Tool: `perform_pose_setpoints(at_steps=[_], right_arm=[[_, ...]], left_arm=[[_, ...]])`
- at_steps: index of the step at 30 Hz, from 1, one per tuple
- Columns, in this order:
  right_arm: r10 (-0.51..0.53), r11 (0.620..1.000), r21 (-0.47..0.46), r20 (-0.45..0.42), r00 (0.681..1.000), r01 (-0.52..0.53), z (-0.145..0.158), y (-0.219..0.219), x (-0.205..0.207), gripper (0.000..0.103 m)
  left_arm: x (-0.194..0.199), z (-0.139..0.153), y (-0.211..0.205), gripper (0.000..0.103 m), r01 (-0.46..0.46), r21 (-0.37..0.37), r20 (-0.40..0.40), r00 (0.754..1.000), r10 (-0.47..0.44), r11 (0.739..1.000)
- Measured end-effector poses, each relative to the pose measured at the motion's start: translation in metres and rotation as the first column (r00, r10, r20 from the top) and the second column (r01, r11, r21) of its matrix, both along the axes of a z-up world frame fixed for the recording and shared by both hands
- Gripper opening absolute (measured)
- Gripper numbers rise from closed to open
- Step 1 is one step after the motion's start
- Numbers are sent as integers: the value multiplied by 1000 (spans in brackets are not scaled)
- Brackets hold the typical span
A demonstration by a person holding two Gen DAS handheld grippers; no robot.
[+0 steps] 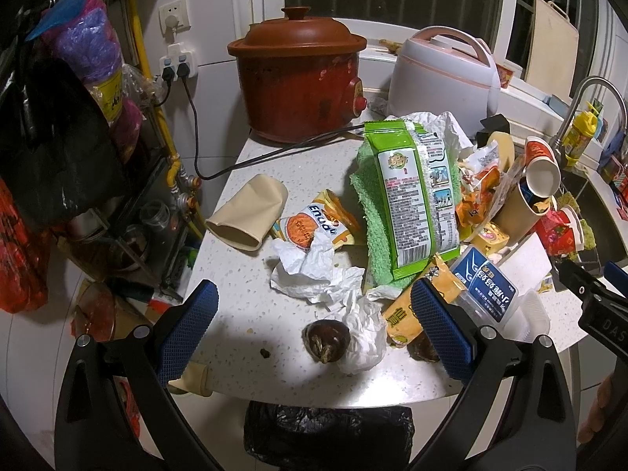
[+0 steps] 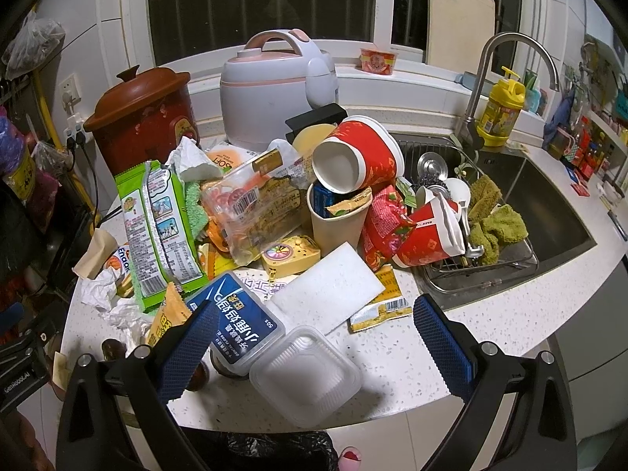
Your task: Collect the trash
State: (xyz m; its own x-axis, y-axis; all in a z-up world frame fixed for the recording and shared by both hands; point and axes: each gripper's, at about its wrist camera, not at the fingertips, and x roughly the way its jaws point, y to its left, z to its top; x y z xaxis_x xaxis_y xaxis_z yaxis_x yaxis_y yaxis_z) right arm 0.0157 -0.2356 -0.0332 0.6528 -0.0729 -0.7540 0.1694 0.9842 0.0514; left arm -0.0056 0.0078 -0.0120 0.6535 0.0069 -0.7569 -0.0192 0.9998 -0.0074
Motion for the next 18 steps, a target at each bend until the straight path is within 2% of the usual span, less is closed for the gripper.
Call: perform_pose_setpoints(at_steps=[7,18], right_arm=[[-4,1000,3,-7,1000,4,-2,0,1,98],[-6,1000,1,-9,1000,6,-4,0,1,98]], left_arm=[[-4,-7,3,96,-3,2,-10,1000,3,1000],[4,-3,2,96,-8,3,-23,1000,8,1000]])
